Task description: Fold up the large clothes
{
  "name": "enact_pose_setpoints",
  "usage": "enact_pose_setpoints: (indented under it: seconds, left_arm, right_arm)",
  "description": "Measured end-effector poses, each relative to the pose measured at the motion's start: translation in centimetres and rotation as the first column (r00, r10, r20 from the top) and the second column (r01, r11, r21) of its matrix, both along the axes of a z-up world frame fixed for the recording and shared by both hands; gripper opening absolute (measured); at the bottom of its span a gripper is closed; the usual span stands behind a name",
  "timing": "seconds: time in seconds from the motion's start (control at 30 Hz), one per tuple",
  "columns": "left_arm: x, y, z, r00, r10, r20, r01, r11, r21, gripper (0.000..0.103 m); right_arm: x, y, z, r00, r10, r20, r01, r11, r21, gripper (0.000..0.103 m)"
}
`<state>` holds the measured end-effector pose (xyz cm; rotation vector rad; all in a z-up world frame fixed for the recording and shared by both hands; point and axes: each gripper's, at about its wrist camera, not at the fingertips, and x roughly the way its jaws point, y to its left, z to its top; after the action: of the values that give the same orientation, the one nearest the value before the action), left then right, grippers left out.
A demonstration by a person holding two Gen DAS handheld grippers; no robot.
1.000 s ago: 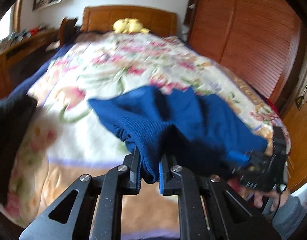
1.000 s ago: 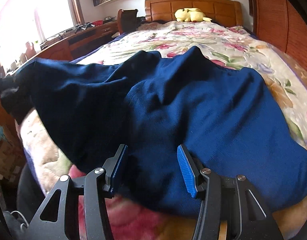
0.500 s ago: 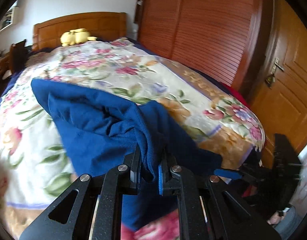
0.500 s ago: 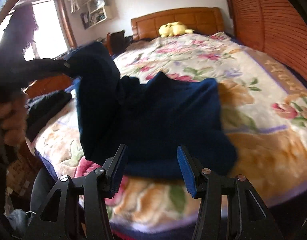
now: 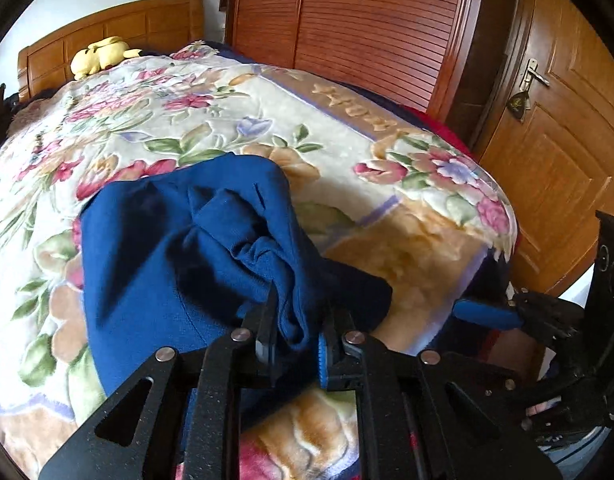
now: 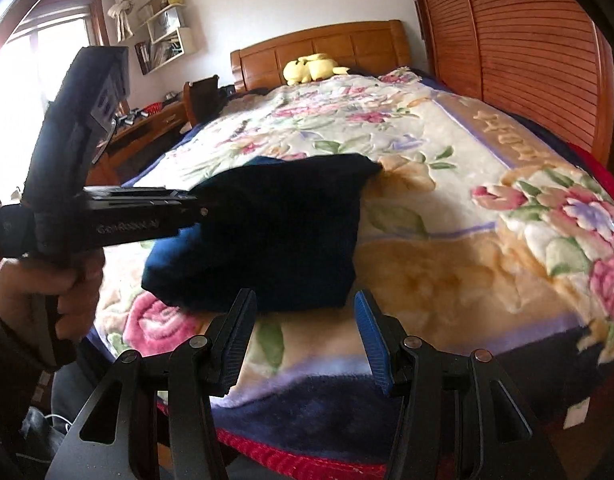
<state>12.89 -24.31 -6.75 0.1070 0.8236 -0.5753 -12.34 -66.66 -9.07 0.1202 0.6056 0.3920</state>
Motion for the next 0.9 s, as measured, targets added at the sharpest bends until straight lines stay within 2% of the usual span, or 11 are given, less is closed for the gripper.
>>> enact_pose_setpoints:
  seconds: [0.13, 0.23, 0.43, 0.57, 0.9]
  left_arm:
    - [-1.2, 1.5, 2.4, 0.999, -0.014, 0.052, 0.017, 0.999, -0.044, 0.036]
    - [-2.4, 3.3, 4.7, 0.993, 0.005, 0.114, 0.002, 0.998, -0.067, 0.039]
    - [-3.7, 9.4, 6.9, 0.979, 0.088, 0.186, -0.073, 0.994, -0.084, 0.065]
    - [-4.2, 12.9, 6.4, 0.971, 0.14, 0.196, -0.123, 0.988, -0.096, 0.07]
    - [-4.6, 19.0, 1.8, 0.956, 0.23, 0.181, -0.222, 0.973, -0.067, 0.071]
  right_arm:
    - [0.3, 0.3, 0.8, 1.0, 0.001, 0.002, -0.001, 1.0, -0.002, 0.053]
    - [0.3, 0.1, 1.4, 1.0, 0.003, 0.017, -0.003, 1.0, -0.006, 0.053]
    - [1.3, 1.1, 3.4, 0.998, 0.015, 0.054, -0.014, 1.0, -0.024, 0.053]
    - [3.1, 2.7, 4.2, 0.997, 0.044, 0.062, -0.041, 0.997, -0.062, 0.053]
    - [12.3, 6.6, 4.9, 0.996, 0.086, -0.015, -0.087, 0.981, -0.173, 0.053]
